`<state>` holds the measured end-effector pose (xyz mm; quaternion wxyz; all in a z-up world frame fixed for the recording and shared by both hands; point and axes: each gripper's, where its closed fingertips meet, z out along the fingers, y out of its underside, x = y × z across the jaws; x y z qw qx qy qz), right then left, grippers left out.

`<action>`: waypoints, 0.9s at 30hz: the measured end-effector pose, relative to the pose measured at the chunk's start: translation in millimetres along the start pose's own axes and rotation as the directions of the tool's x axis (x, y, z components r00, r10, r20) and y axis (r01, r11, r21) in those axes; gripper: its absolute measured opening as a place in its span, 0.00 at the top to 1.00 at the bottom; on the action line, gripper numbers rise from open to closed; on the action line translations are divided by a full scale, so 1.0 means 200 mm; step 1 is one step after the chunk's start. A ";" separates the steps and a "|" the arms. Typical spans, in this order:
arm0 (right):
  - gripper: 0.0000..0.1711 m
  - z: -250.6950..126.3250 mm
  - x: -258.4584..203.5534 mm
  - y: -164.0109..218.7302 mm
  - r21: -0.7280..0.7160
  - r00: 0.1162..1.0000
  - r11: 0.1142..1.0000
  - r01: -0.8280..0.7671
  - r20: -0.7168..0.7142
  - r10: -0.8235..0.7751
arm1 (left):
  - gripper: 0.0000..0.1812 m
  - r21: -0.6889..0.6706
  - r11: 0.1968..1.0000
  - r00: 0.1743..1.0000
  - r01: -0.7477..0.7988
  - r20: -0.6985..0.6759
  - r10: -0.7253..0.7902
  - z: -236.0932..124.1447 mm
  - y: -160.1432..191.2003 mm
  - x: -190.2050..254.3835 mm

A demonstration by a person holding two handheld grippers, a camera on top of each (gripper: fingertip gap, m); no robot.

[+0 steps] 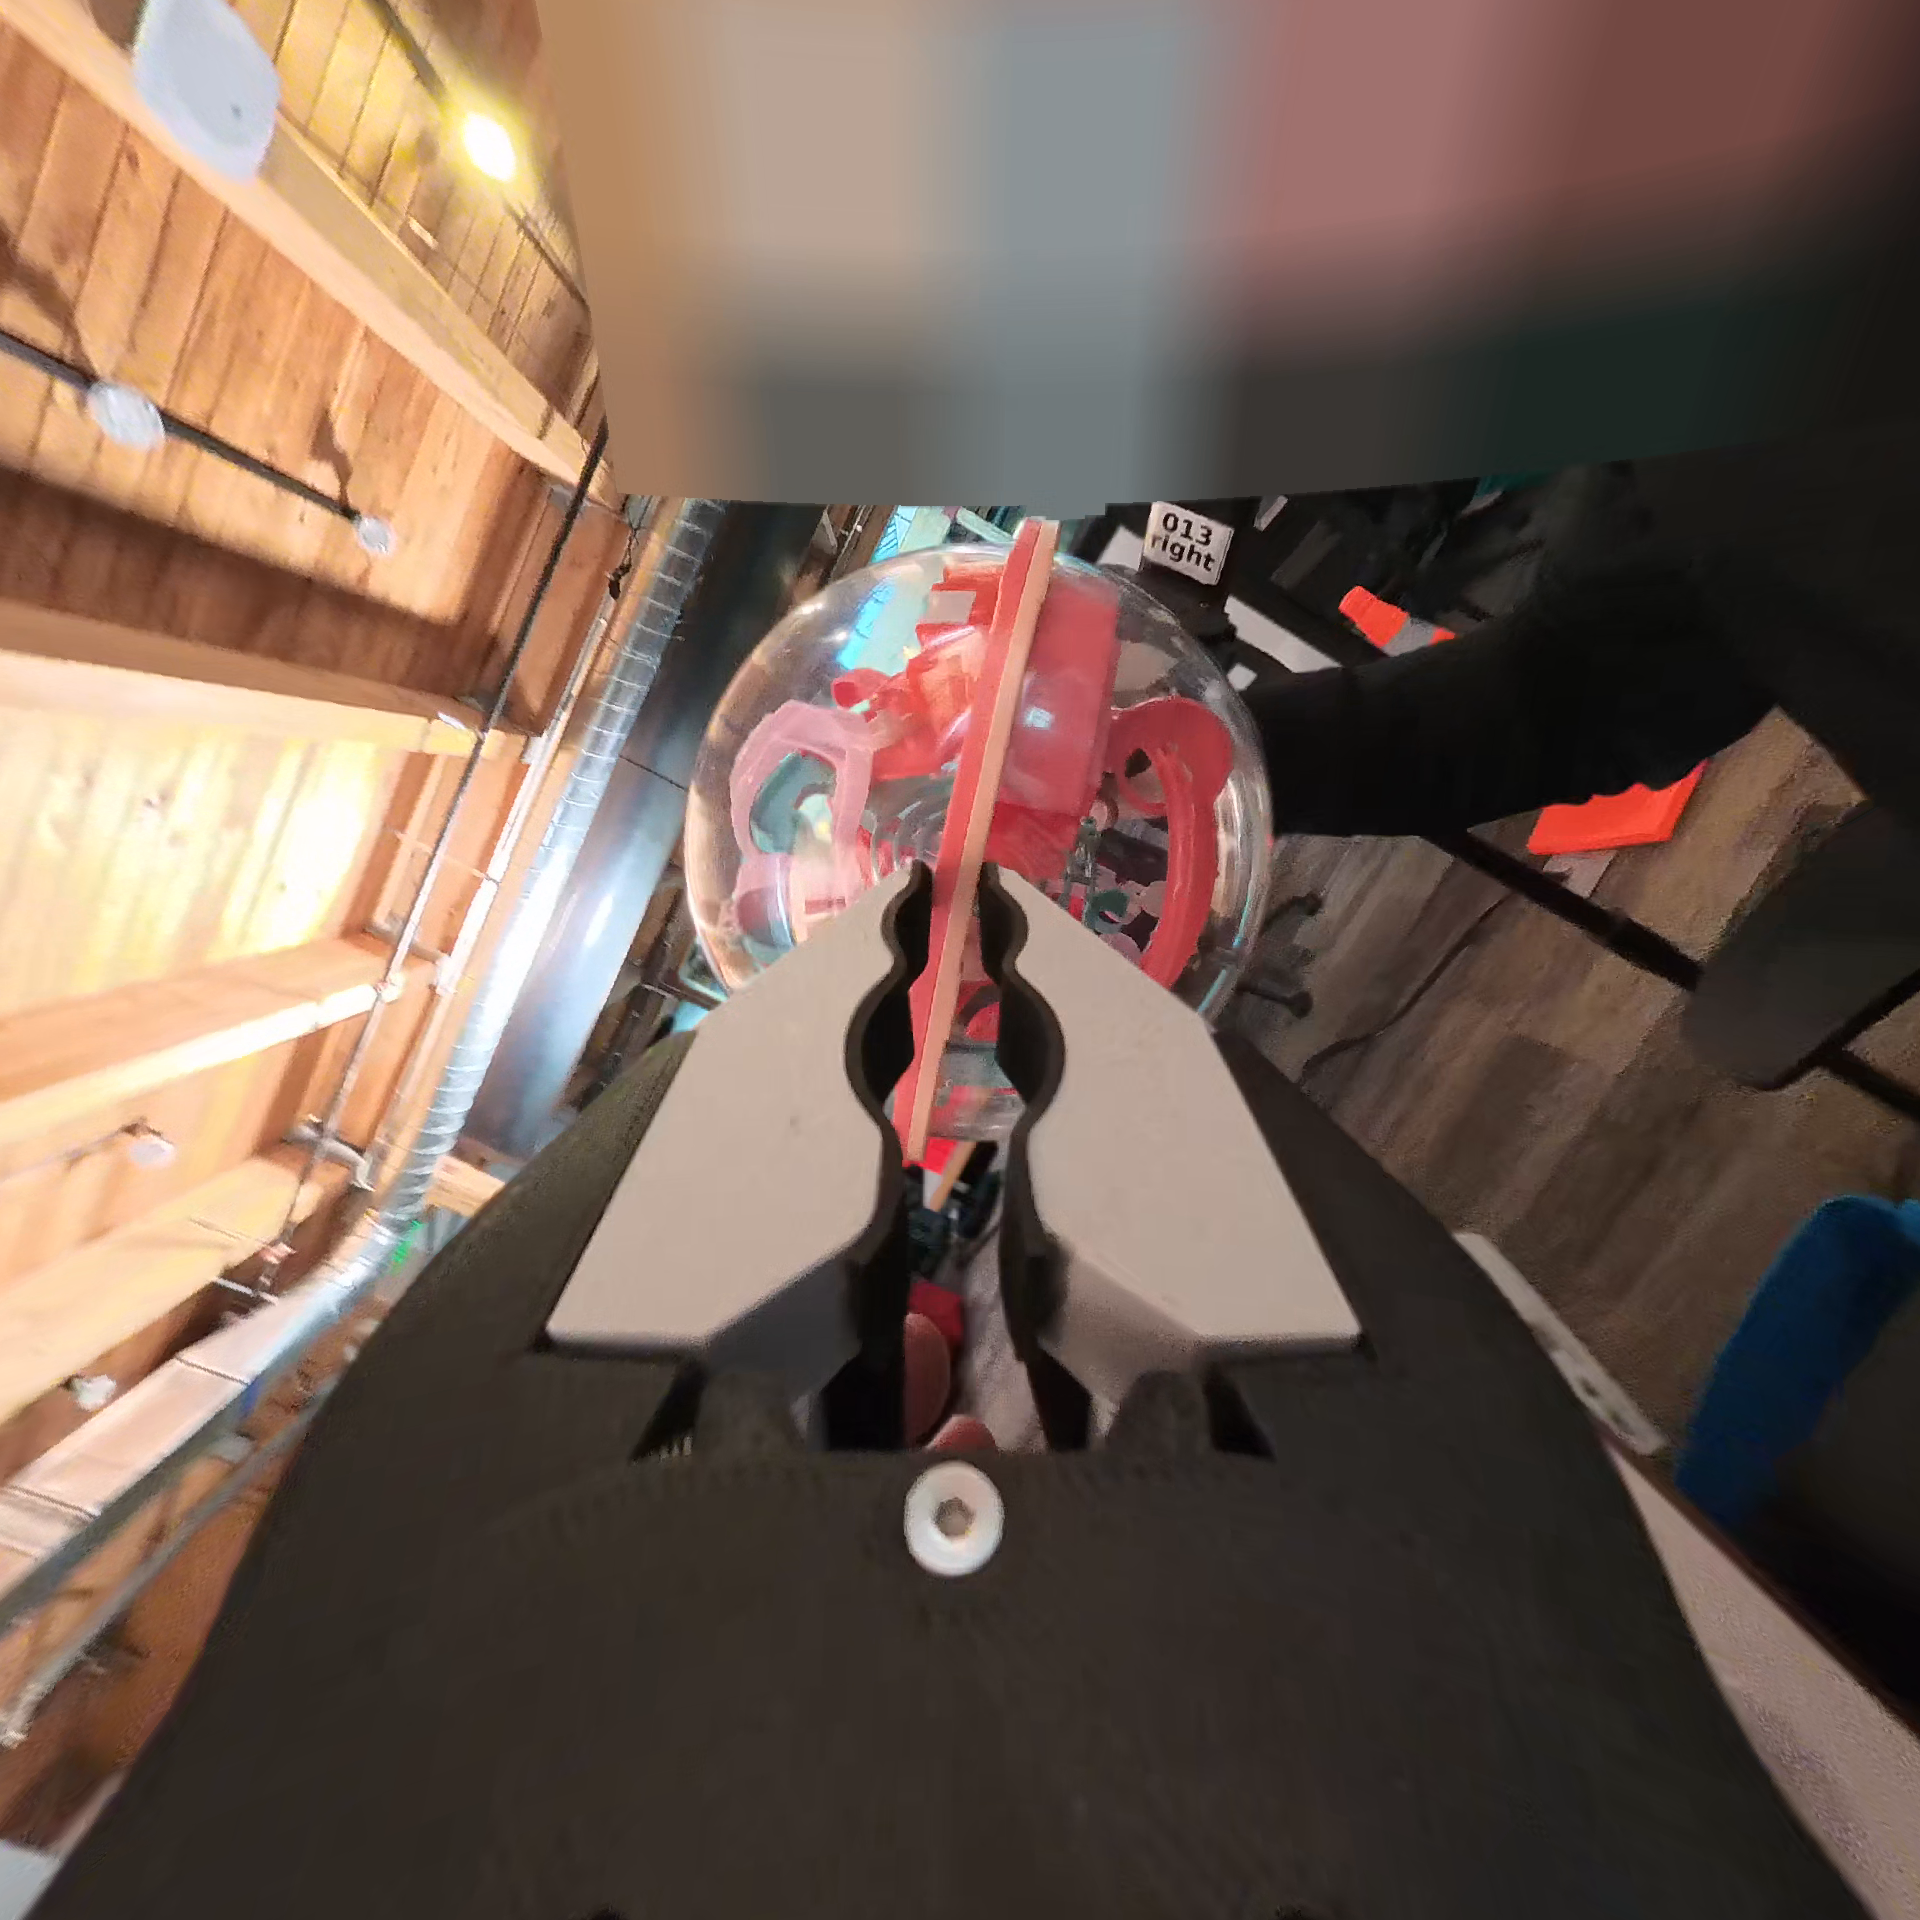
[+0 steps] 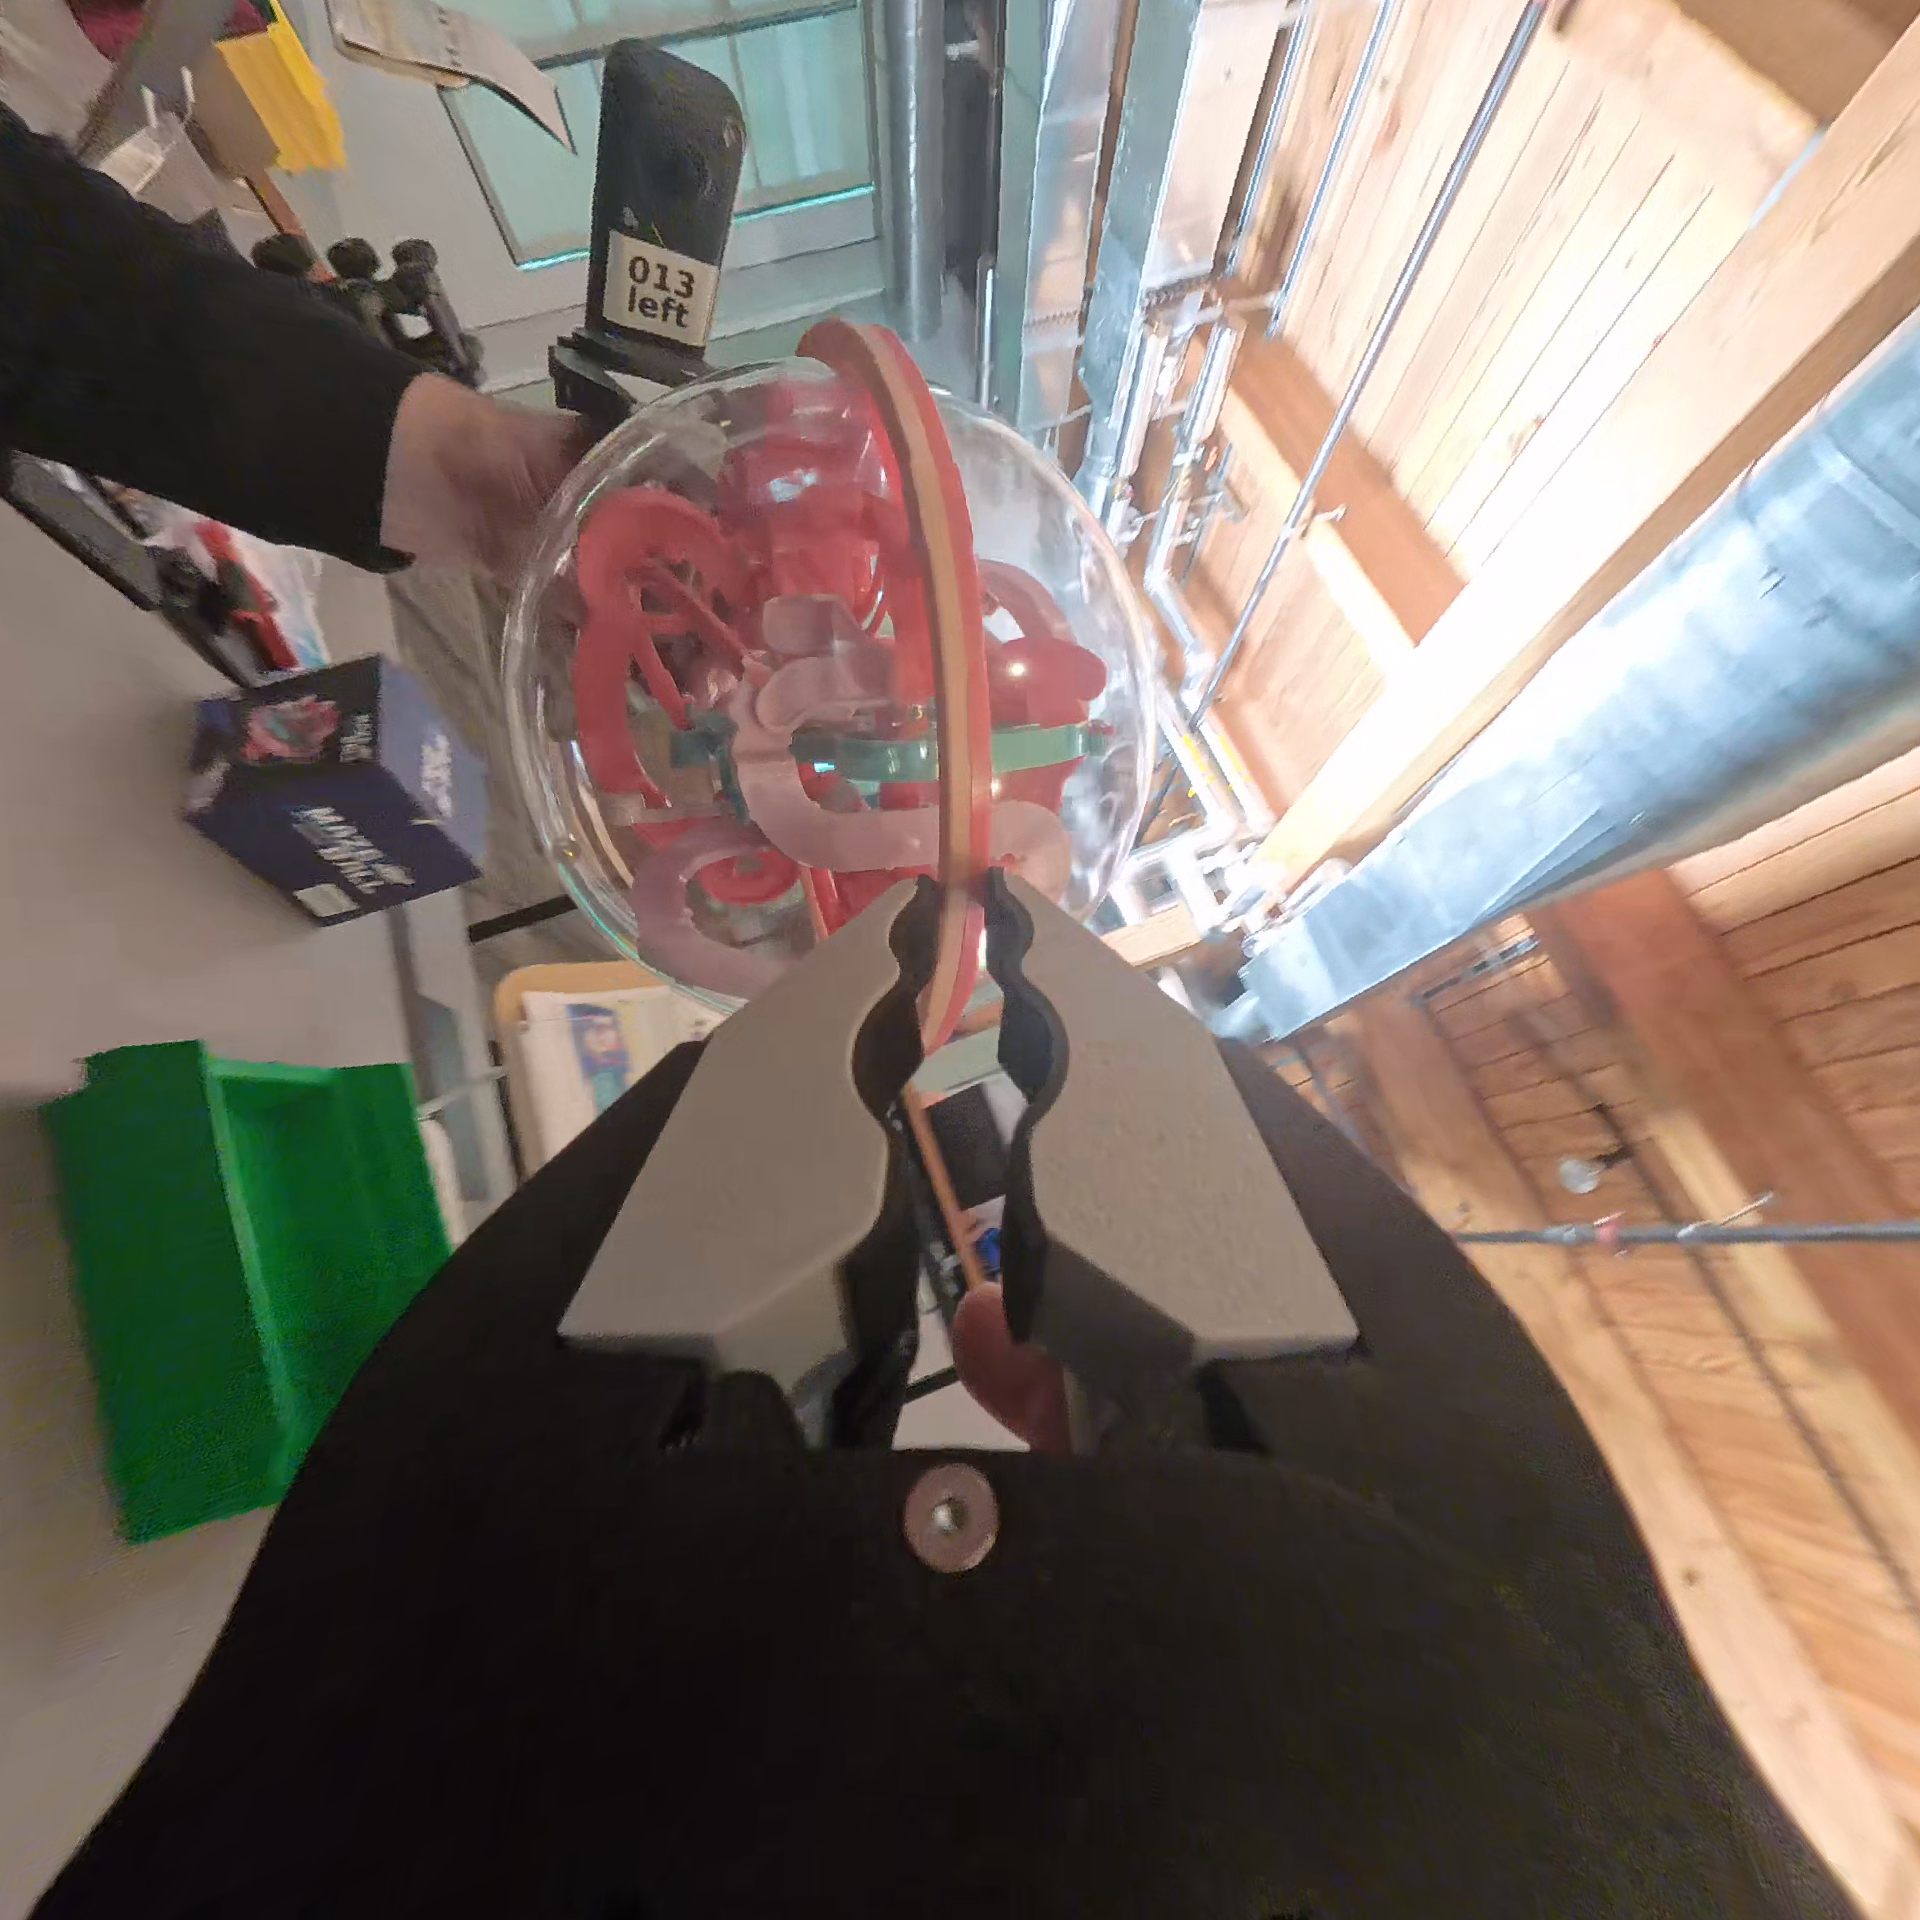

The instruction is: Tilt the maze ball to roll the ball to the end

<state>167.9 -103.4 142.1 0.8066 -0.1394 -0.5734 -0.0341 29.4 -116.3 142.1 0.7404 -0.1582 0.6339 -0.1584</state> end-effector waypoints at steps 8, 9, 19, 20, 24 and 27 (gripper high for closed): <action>0.96 -0.03 0.63 -0.49 0.121 0.935 0.942 0.312 -0.217 -0.282 | 0.96 -0.057 0.948 0.949 -0.314 -0.039 0.313 0.20 -0.63 -0.35; 0.97 -0.04 0.70 -0.55 0.130 0.920 0.931 0.341 -0.252 -0.302 | 0.96 -0.069 0.931 0.934 -0.358 -0.043 0.355 0.23 -0.71 -0.40; 0.96 -0.21 0.80 -0.92 0.185 0.870 0.884 0.429 -0.346 -0.350 | 0.97 -0.286 0.844 0.887 -0.454 -0.054 0.459 0.38 -0.89 -0.50; 0.96 -0.21 0.78 -0.92 0.201 0.886 0.893 0.403 -0.330 -0.325 | 0.97 -0.280 0.858 0.897 -0.431 -0.030 0.441 0.38 -0.88 -0.48; 0.97 -0.18 0.66 -0.87 0.255 0.940 0.921 0.294 -0.250 -0.231 | 0.97 -0.245 0.923 0.946 -0.297 0.056 0.319 0.35 -0.67 -0.41; 0.96 -0.12 0.55 -0.79 0.254 0.974 0.948 0.194 -0.168 -0.154 | 0.97 -0.217 0.964 0.977 -0.152 0.111 0.179 0.34 -0.40 -0.33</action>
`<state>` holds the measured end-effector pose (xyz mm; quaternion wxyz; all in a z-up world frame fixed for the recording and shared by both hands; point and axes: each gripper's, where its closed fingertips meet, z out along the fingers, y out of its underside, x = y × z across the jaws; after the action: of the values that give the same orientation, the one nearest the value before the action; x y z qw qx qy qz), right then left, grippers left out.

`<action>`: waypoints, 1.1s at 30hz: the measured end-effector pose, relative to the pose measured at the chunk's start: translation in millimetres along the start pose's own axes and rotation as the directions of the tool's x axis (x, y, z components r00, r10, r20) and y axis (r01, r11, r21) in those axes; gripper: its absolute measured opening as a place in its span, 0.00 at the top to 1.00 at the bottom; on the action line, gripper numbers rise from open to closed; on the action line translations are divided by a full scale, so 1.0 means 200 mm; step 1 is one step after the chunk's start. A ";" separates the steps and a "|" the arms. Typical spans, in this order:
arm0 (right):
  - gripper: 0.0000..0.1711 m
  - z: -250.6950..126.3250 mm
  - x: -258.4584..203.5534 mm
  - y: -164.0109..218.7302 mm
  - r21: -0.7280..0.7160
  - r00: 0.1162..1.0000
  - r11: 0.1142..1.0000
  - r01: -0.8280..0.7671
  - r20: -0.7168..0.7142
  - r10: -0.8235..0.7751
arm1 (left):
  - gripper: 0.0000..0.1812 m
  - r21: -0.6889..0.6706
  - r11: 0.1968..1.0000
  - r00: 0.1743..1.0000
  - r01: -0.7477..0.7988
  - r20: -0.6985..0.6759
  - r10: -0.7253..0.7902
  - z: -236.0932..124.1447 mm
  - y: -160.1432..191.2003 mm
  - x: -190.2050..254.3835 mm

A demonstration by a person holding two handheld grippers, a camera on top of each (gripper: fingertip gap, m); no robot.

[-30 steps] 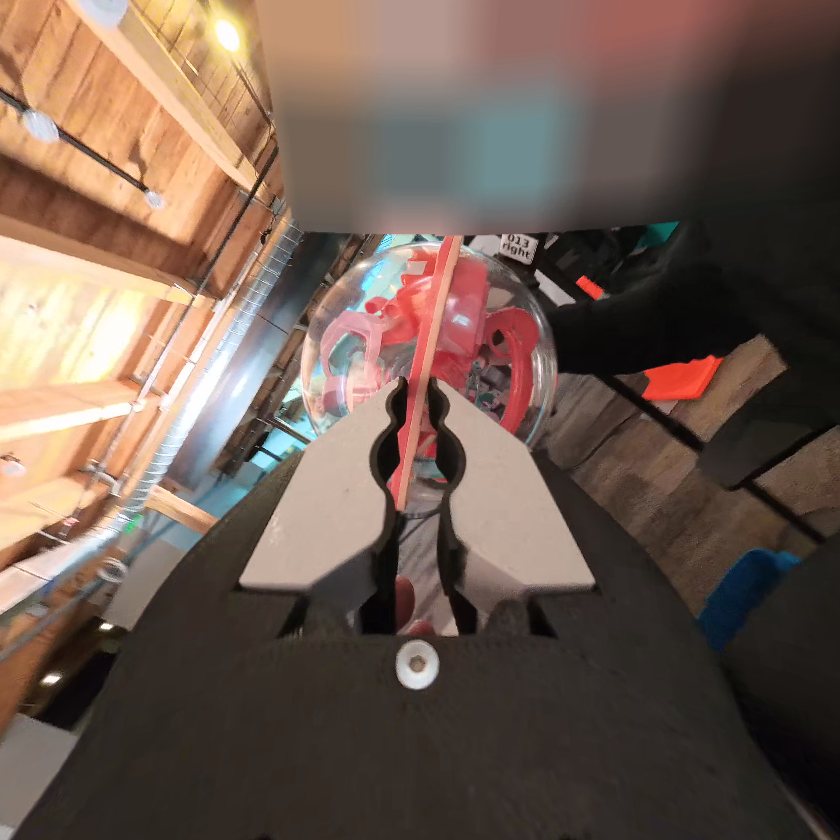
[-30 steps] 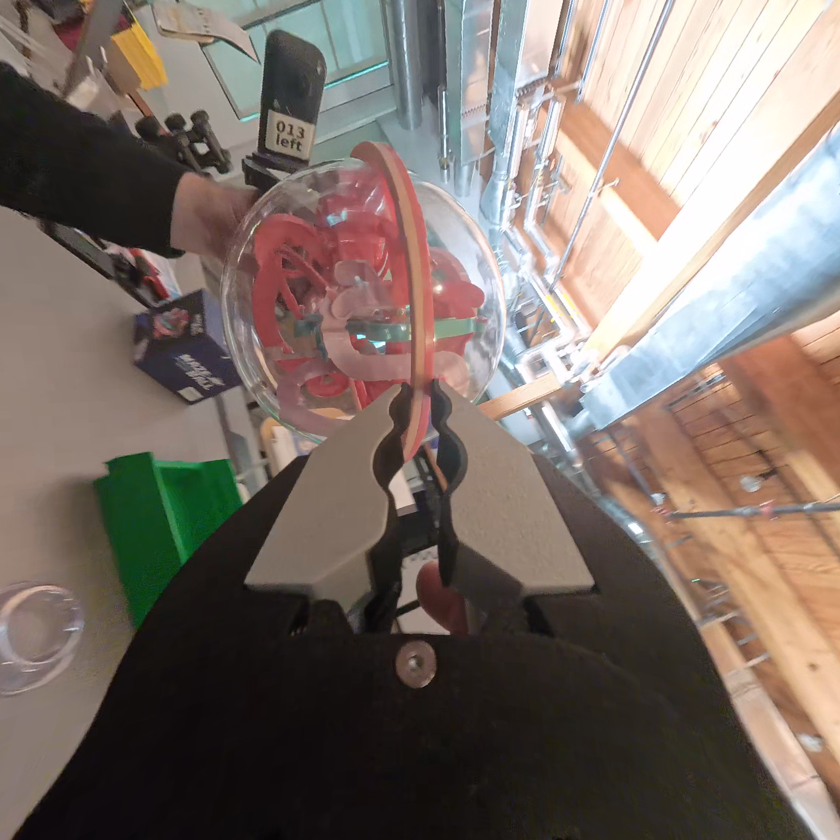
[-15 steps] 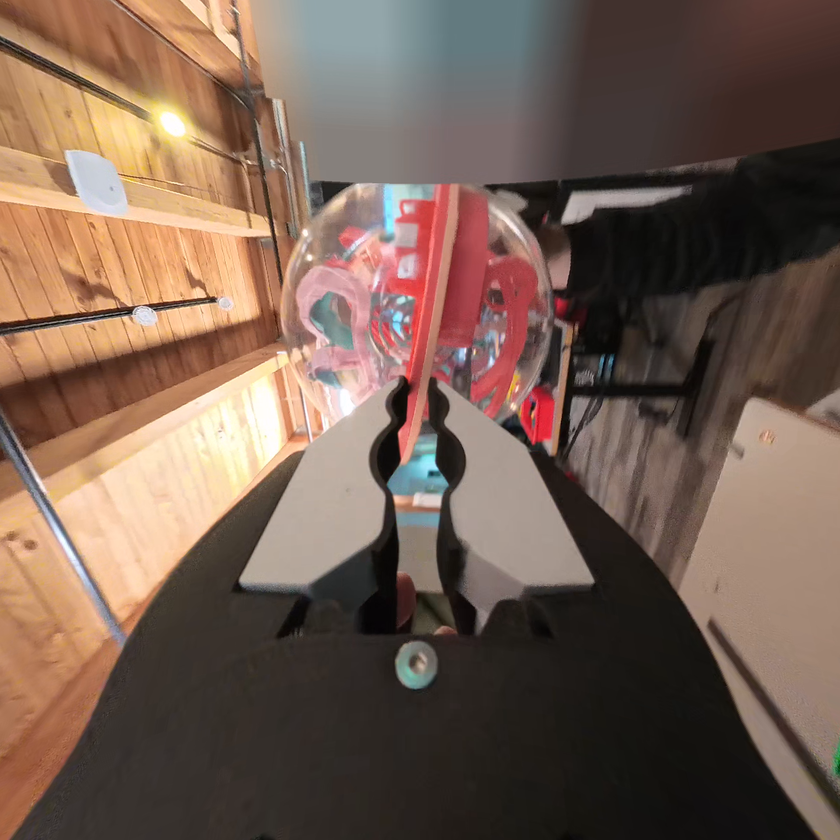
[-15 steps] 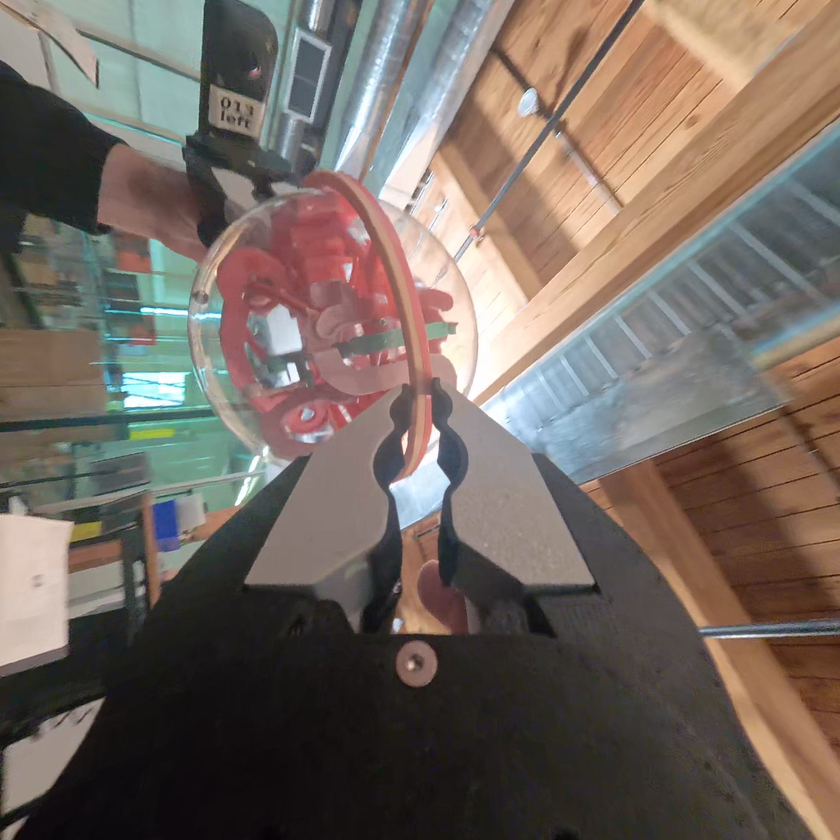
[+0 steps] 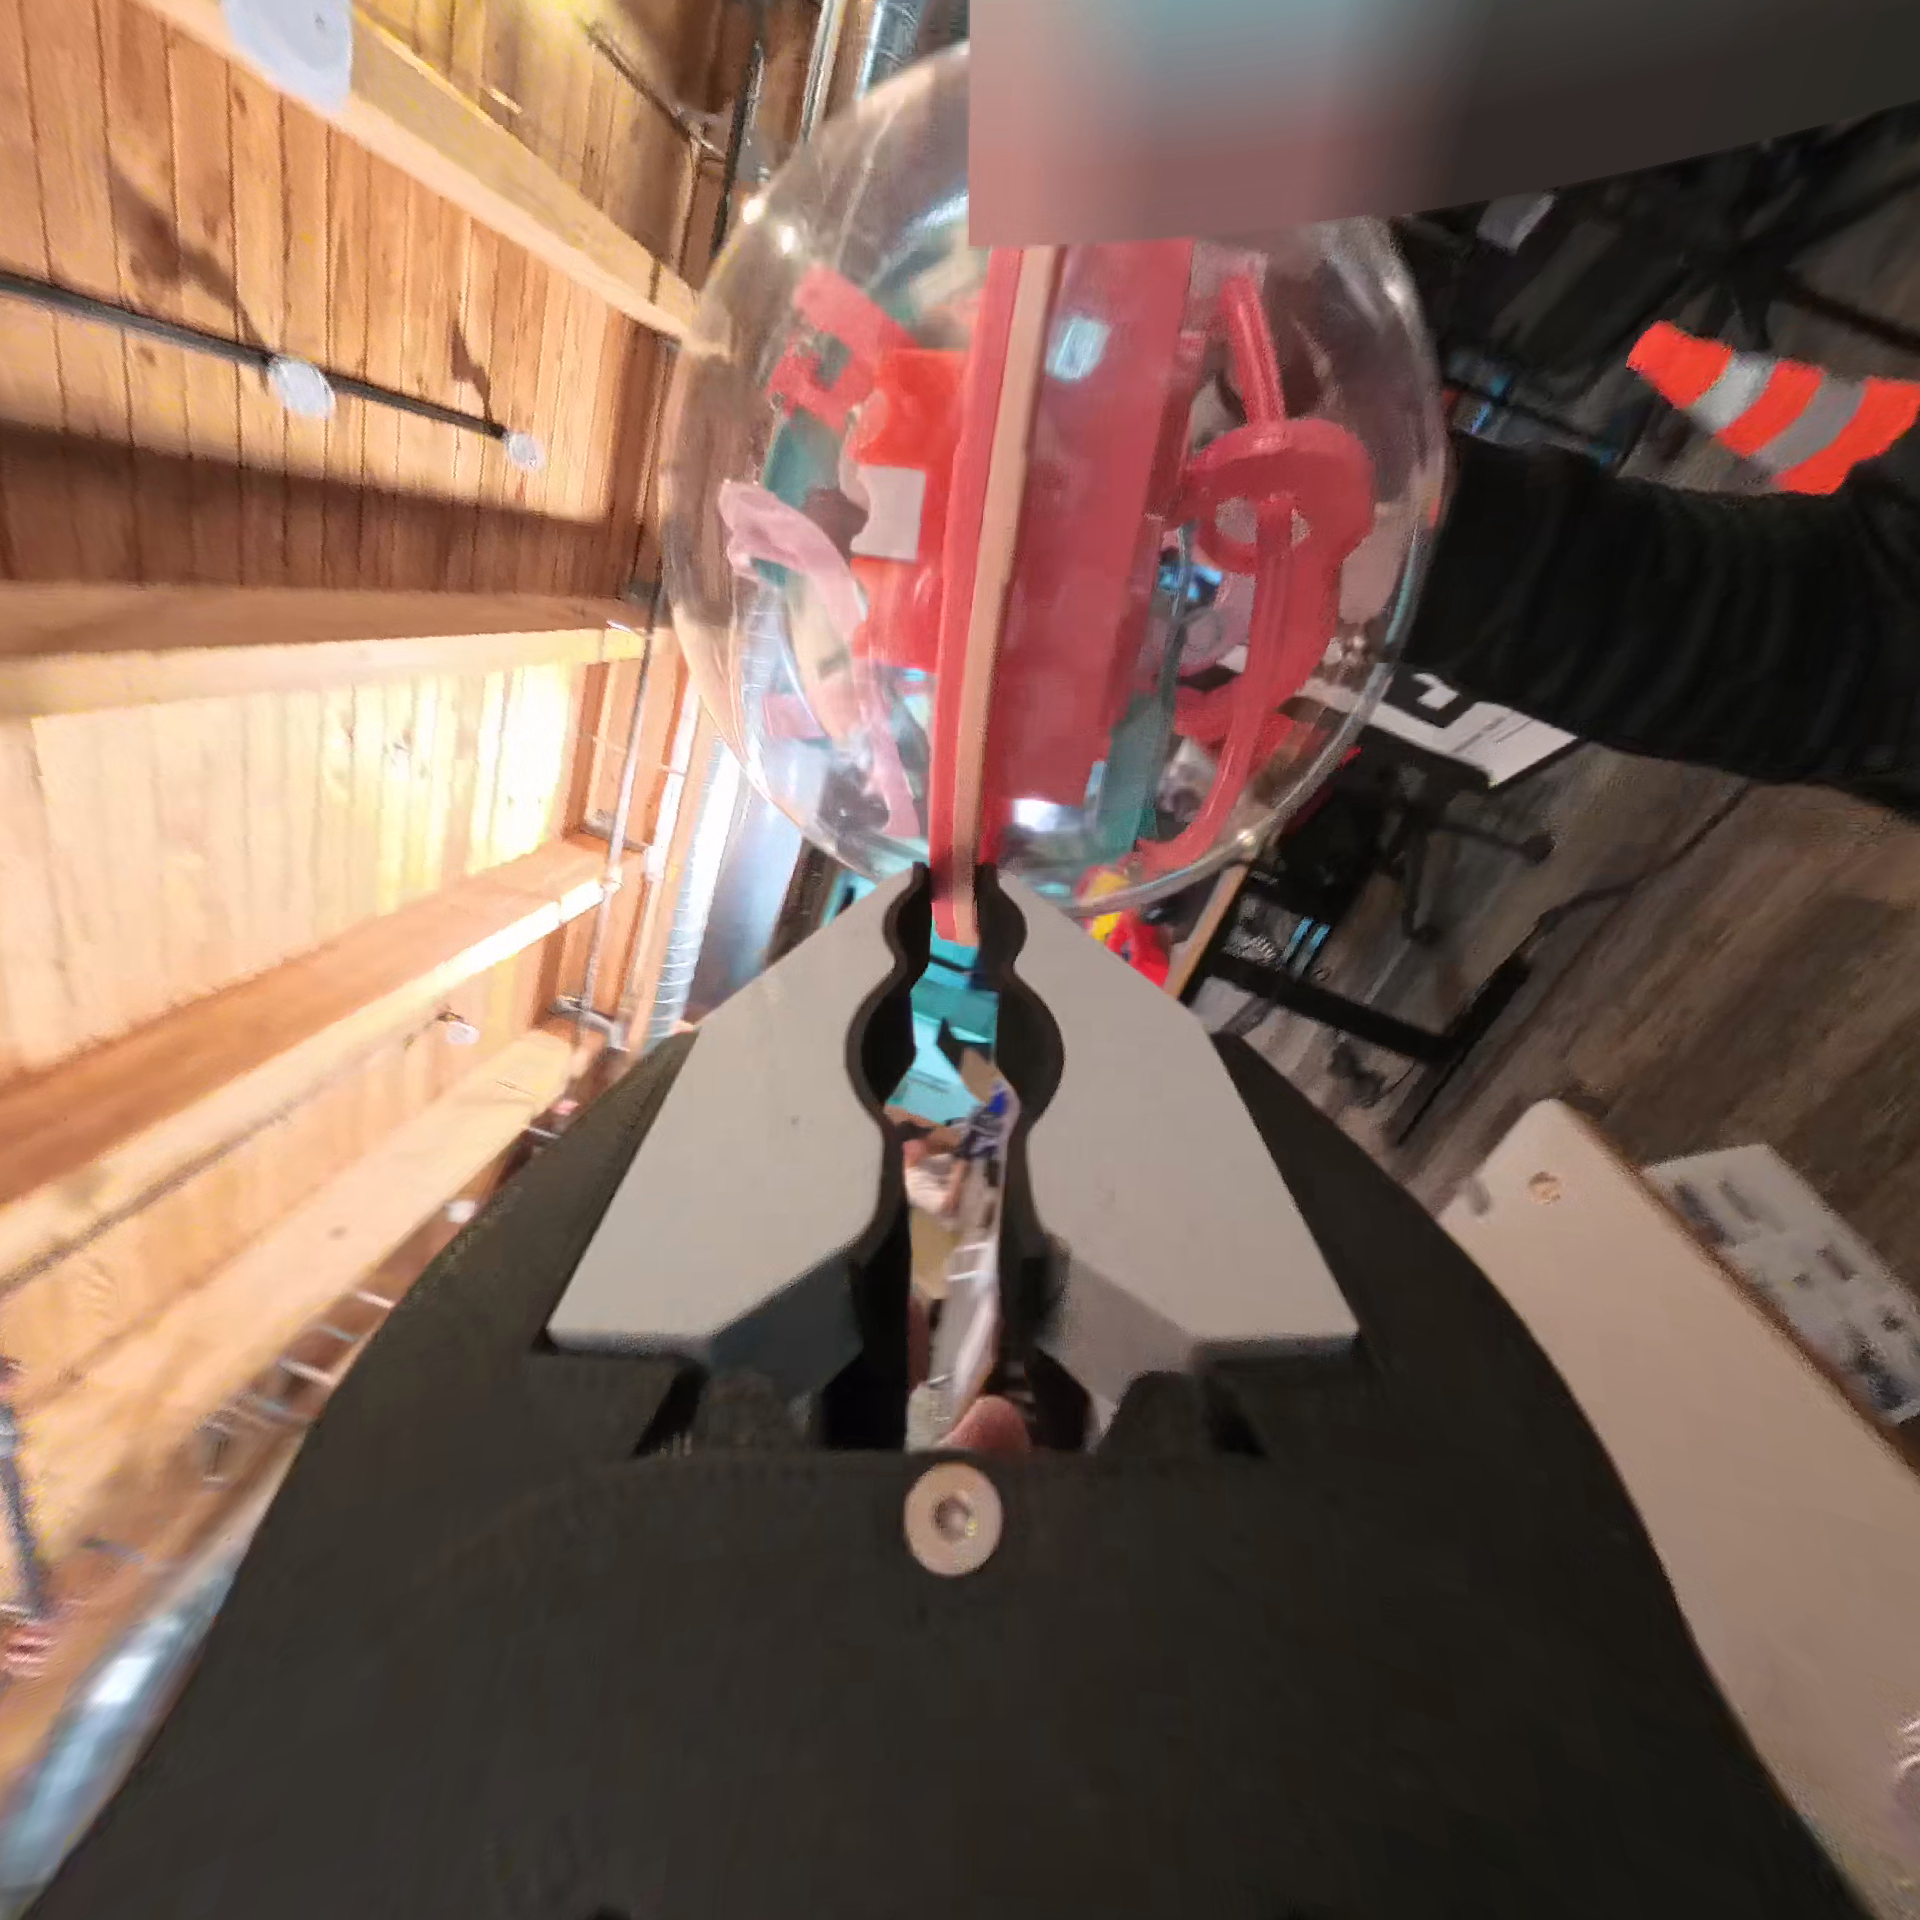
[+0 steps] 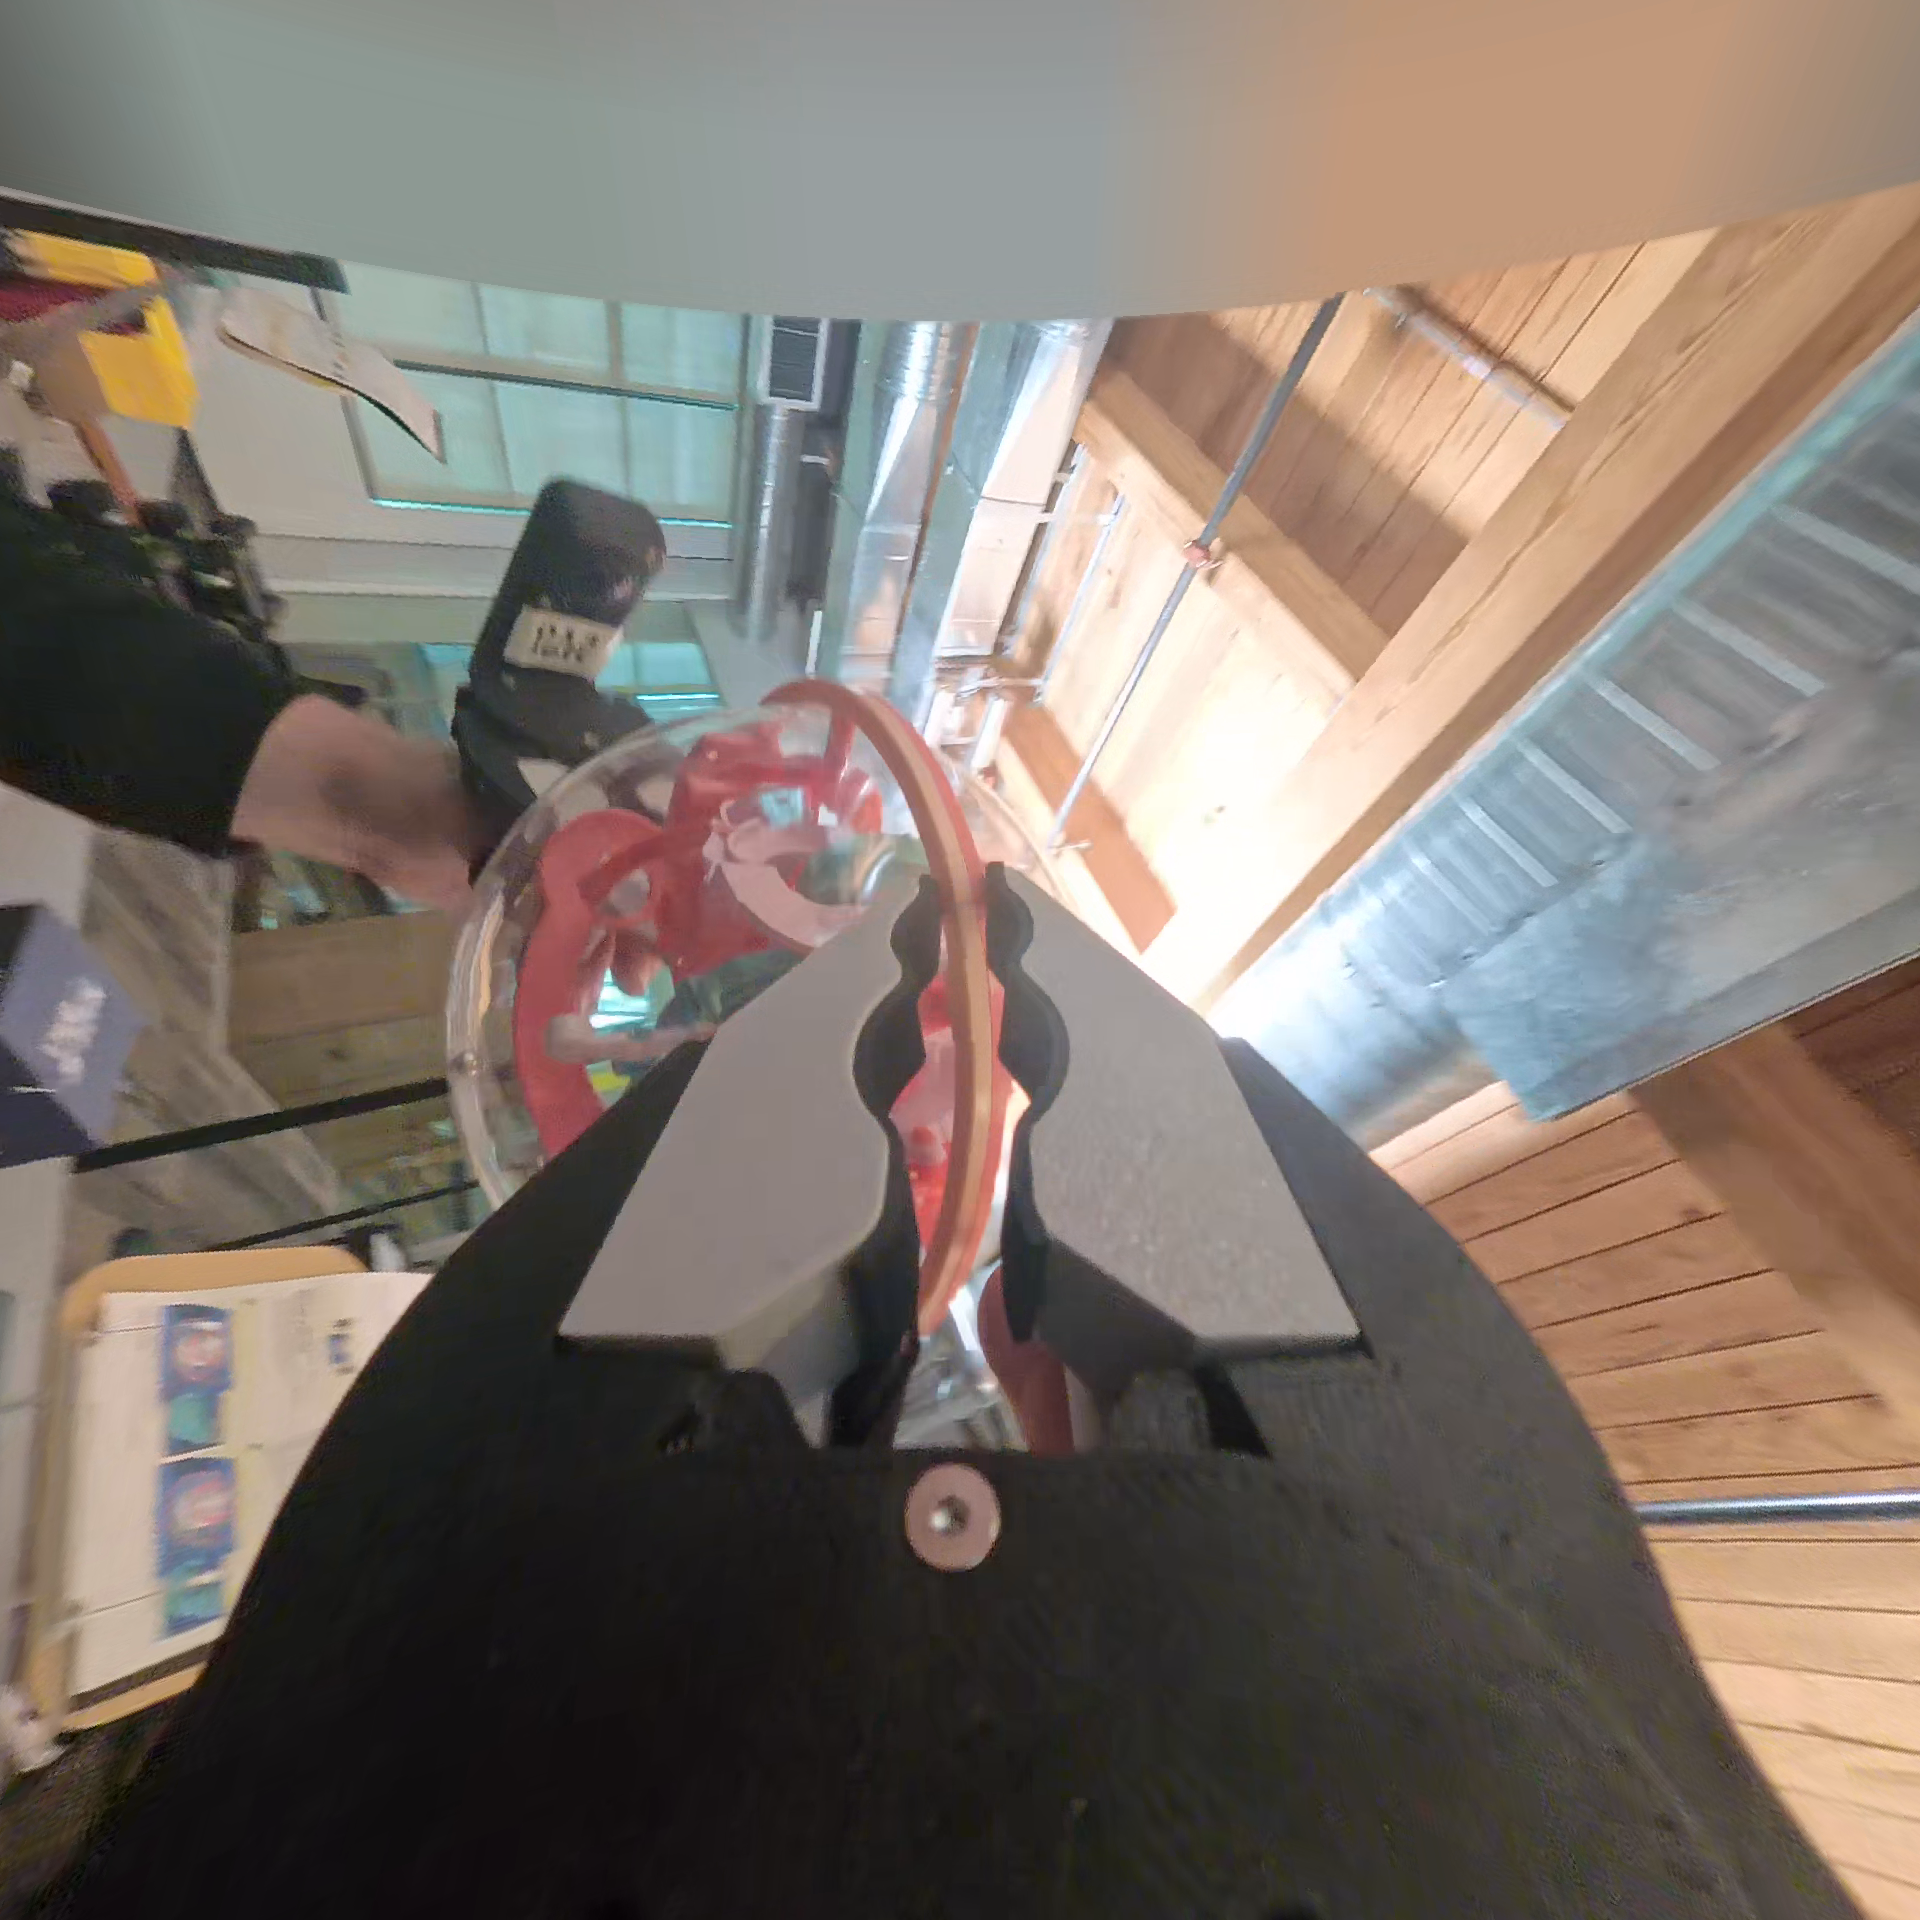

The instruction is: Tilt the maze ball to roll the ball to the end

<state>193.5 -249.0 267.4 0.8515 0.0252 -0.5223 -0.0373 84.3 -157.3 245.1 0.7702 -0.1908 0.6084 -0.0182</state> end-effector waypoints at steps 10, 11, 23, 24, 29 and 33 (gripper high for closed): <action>0.97 -0.04 -0.63 0.71 -0.240 0.929 0.907 -0.345 0.050 0.367 | 0.96 0.104 0.817 0.814 0.567 0.084 -0.575 0.02 0.99 0.53; 0.96 -0.05 -0.71 0.80 -0.269 0.912 0.884 -0.382 0.045 0.407 | 0.96 0.087 0.790 0.785 0.607 0.083 -0.613 0.01 1.09 0.61; 0.96 -0.25 -1.75 1.57 -0.547 0.584 0.478 -0.687 -0.025 0.811 | 0.96 -0.285 0.238 0.308 0.929 0.235 -0.922 -0.24 2.02 1.54; 0.96 -0.26 -1.82 1.60 -0.568 0.564 0.453 -0.687 -0.024 0.826 | 0.96 -0.308 0.186 0.266 0.933 0.242 -0.933 -0.26 2.06 1.60; 0.96 -0.29 -2.13 1.61 -0.629 0.578 0.487 -0.606 0.073 0.813 | 0.98 -0.472 0.022 0.178 0.881 0.287 -0.941 -0.35 2.23 1.91; 1.00 -0.31 -2.25 1.61 -0.627 0.644 0.548 -0.554 0.094 0.759 | 0.99 -0.561 -0.047 0.139 0.826 0.284 -0.949 -0.40 2.29 2.06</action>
<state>57.0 111.4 -132.8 0.6604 -0.4260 -0.6025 0.1396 22.5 137.7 -297.6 0.3957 -0.7697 0.3716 -0.3360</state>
